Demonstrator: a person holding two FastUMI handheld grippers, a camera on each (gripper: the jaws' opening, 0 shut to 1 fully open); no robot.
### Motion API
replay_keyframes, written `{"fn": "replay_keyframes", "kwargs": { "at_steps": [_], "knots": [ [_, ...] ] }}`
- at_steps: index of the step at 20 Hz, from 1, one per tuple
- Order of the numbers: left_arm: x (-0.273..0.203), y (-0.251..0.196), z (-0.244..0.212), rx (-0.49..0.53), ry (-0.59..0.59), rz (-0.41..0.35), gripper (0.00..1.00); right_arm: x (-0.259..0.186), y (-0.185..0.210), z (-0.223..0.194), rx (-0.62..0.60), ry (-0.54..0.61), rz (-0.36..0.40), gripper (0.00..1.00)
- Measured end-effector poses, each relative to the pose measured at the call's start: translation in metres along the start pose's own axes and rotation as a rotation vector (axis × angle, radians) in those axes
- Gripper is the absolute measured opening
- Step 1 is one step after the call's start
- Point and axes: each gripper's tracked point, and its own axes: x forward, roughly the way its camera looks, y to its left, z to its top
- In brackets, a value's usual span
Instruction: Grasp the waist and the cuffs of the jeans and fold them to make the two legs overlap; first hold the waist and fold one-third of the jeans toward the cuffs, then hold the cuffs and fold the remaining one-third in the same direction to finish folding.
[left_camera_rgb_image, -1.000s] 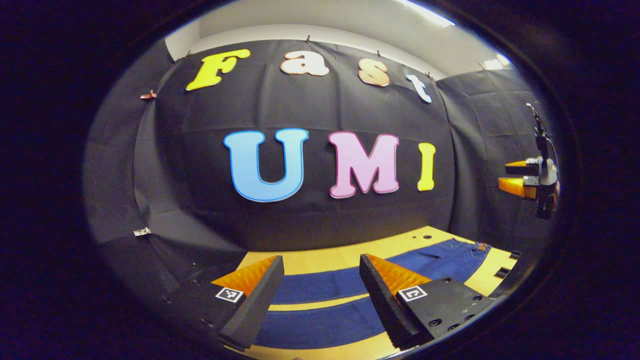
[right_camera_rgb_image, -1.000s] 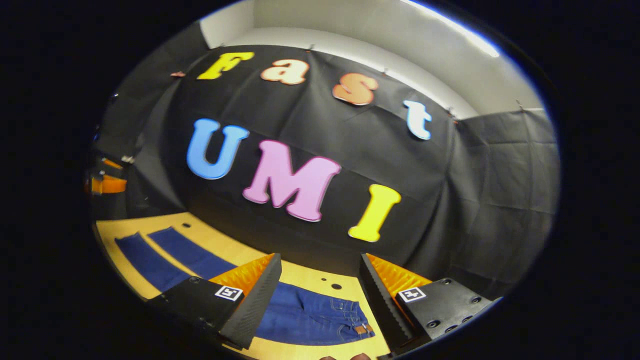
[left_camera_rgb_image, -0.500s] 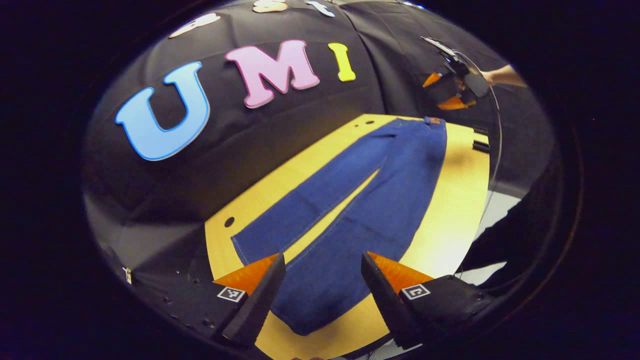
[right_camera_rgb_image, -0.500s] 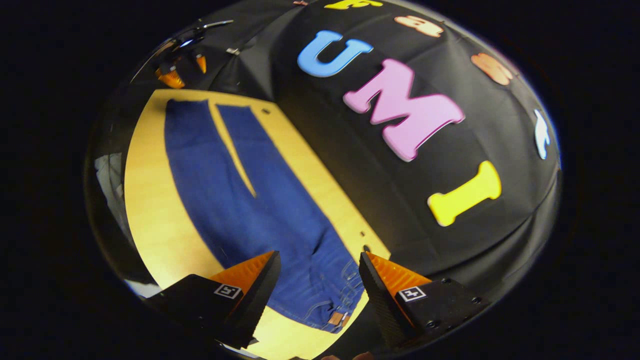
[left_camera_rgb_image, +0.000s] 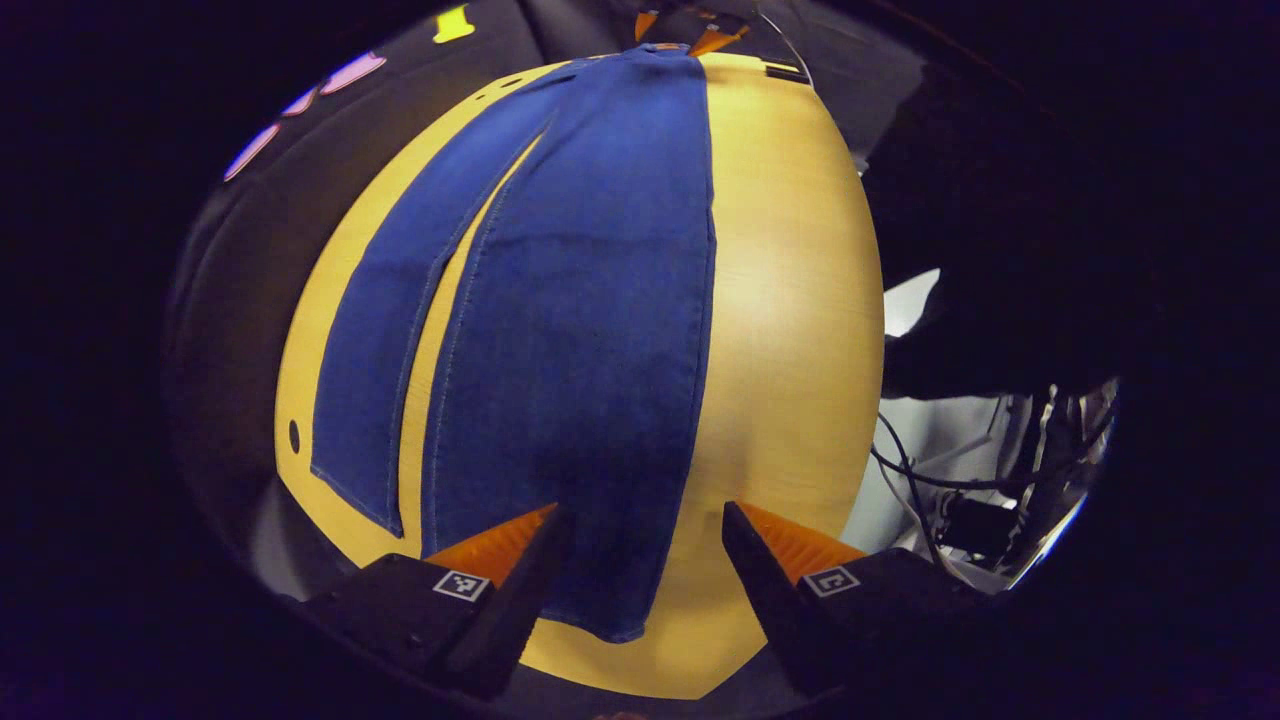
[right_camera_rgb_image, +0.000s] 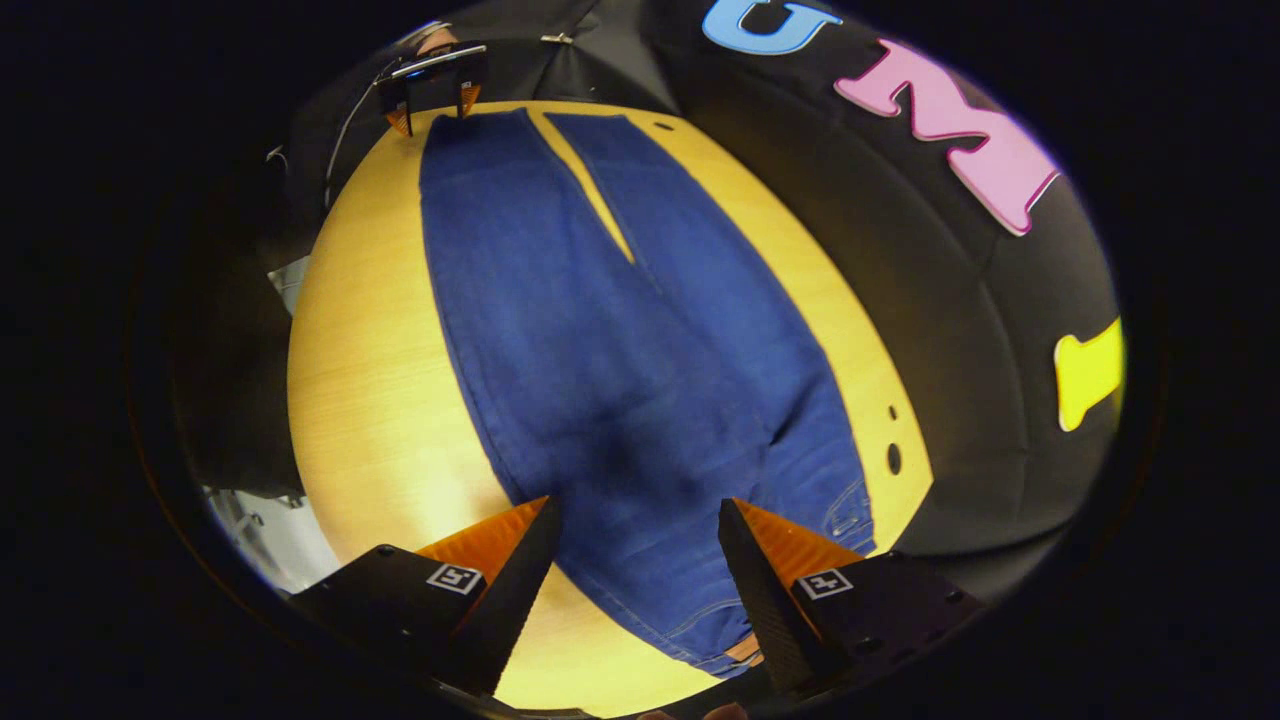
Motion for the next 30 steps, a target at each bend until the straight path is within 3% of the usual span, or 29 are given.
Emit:
{"fn": "replay_keyframes", "kwargs": {
  "at_steps": [3, 6, 12, 15, 17, 18, 19, 21, 22, 23, 25, 30],
  "knots": [
    [0.005, 0.002, -0.013, -0.047, 0.061, 0.006, 0.98, 0.002, -0.002, -0.037, 0.004, 0.079, 0.045, 0.97],
    [0.001, -0.007, -0.001, -0.144, 0.071, -0.054, 0.96, 0.004, -0.004, -0.073, 0.003, 0.161, 0.102, 0.97],
    [0.000, -0.009, -0.012, -0.109, 0.088, -0.133, 0.93, 0.020, -0.005, -0.108, -0.020, 0.293, 0.172, 0.97],
    [0.001, -0.010, -0.013, -0.139, 0.095, -0.128, 0.94, 0.026, 0.003, -0.112, 0.103, 0.354, 0.241, 0.93],
    [0.000, -0.008, -0.011, -0.127, 0.088, -0.127, 0.94, 0.032, -0.008, -0.108, 0.172, 0.371, 0.234, 0.90],
    [0.006, -0.002, -0.015, -0.118, 0.093, -0.124, 0.93, 0.034, -0.021, -0.109, 0.183, 0.385, 0.178, 0.82],
    [0.007, 0.005, -0.012, -0.133, 0.084, -0.111, 0.71, 0.040, -0.034, -0.102, 0.200, 0.358, 0.137, 0.60],
    [0.010, 0.015, -0.011, -0.223, 0.073, -0.110, 0.28, 0.037, -0.031, -0.106, 0.230, 0.380, 0.131, 0.15],
    [0.008, 0.016, -0.011, -0.275, 0.063, -0.128, 0.06, 0.040, -0.032, -0.104, 0.239, 0.375, 0.119, 0.16],
    [0.008, 0.017, -0.008, -0.330, 0.049, -0.141, 0.06, 0.037, -0.031, -0.105, 0.249, 0.383, 0.124, 0.08],
    [0.003, 0.025, -0.005, -0.422, 0.029, -0.136, 0.06, 0.034, -0.031, -0.104, 0.274, 0.385, 0.134, 0.08],
    [-0.036, 0.064, -0.005, -0.457, -0.020, -0.052, 0.06, 0.009, -0.039, -0.079, 0.426, 0.290, 0.192, 0.08]
  ]
}}
